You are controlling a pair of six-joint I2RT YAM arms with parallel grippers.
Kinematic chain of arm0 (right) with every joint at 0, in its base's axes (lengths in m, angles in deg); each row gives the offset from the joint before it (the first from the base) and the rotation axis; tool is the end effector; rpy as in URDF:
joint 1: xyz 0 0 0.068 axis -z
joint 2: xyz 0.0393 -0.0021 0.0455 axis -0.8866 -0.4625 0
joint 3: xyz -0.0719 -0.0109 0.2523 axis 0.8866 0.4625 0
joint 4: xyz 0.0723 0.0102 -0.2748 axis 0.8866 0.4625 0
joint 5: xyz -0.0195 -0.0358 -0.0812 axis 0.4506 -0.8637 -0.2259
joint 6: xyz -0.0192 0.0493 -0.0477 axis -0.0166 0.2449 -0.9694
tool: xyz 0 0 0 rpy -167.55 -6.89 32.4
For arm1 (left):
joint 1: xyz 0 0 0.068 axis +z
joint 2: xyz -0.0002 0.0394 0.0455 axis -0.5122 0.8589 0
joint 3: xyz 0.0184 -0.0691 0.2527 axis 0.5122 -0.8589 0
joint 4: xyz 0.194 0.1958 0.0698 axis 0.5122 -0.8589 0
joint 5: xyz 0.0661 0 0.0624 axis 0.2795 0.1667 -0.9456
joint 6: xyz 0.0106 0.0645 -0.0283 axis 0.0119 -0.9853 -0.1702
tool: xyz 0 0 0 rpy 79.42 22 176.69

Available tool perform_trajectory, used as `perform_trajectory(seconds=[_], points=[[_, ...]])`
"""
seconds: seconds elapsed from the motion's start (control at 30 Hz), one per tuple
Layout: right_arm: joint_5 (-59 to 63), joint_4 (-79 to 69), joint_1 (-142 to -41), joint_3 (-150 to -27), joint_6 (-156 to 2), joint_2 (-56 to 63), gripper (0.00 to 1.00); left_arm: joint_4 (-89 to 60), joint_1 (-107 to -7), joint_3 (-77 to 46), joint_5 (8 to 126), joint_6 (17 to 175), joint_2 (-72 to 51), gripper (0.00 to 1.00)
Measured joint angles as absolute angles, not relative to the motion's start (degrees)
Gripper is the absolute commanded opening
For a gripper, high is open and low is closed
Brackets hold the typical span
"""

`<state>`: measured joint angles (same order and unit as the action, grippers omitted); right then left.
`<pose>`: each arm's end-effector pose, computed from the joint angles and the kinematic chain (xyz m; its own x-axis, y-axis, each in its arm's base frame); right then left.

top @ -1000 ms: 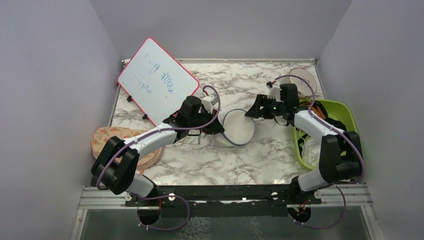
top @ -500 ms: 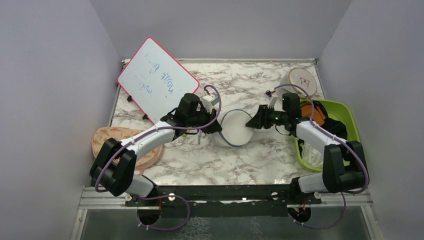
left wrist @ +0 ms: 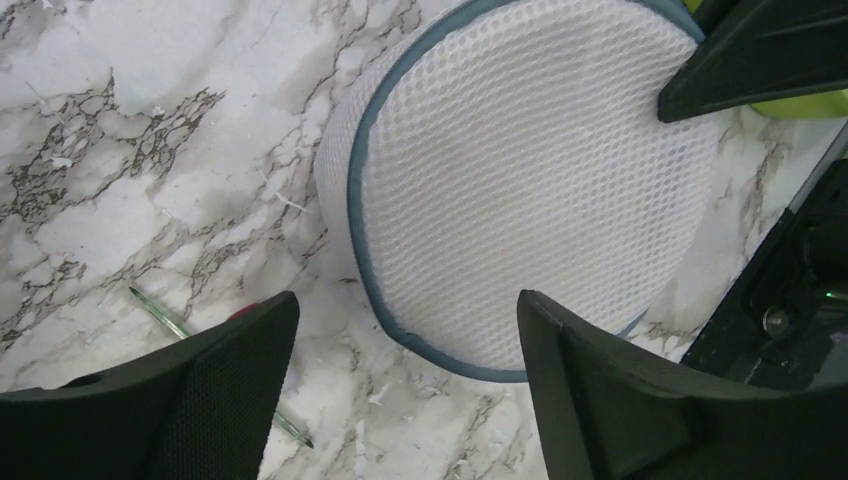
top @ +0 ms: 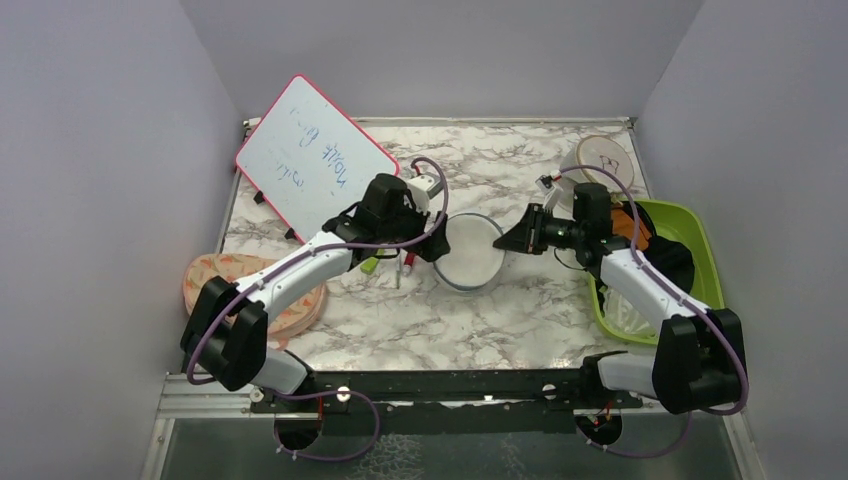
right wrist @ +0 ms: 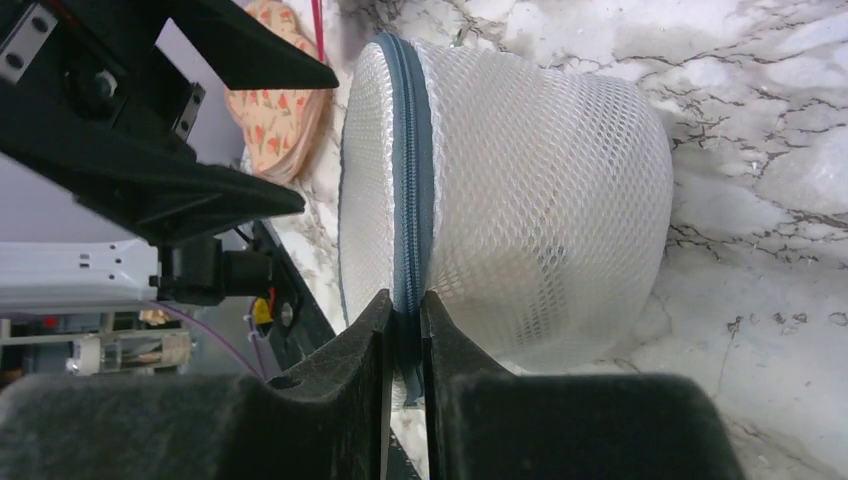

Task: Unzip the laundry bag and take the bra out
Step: Adjust the laundry bag at the center of the board.

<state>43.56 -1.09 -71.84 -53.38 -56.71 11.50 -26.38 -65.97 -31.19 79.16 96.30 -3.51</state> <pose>0.2841 0.0920 0.1938 -0.8492 0.1606 -0.5030 -0.3553 0.5309 0.7694 0.2818 -0.2237 0.2284 -0.6240 0.1959 -0.7565 0.6573 0.6551 -0.3726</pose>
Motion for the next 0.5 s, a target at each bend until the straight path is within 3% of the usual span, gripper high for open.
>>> perform_trajectory(seconds=[0.1, 0.2, 0.5], points=[[43.06, 0.48, -71.86, -54.03, -54.37, 12.49, 0.12, -28.09, -68.74, -28.98, 75.11, 95.12, -4.12, 0.92], [42.14, 1.7, -71.84, -54.89, -52.58, 12.57, 0.12, -28.52, -72.98, -27.43, 71.51, 94.2, -5.59, 0.93], [41.98, 2.03, -71.84, -55.59, -48.4, 12.57, 0.12, -28.92, -88.61, -21.75, 56.47, 90.64, -3.49, 0.66]])
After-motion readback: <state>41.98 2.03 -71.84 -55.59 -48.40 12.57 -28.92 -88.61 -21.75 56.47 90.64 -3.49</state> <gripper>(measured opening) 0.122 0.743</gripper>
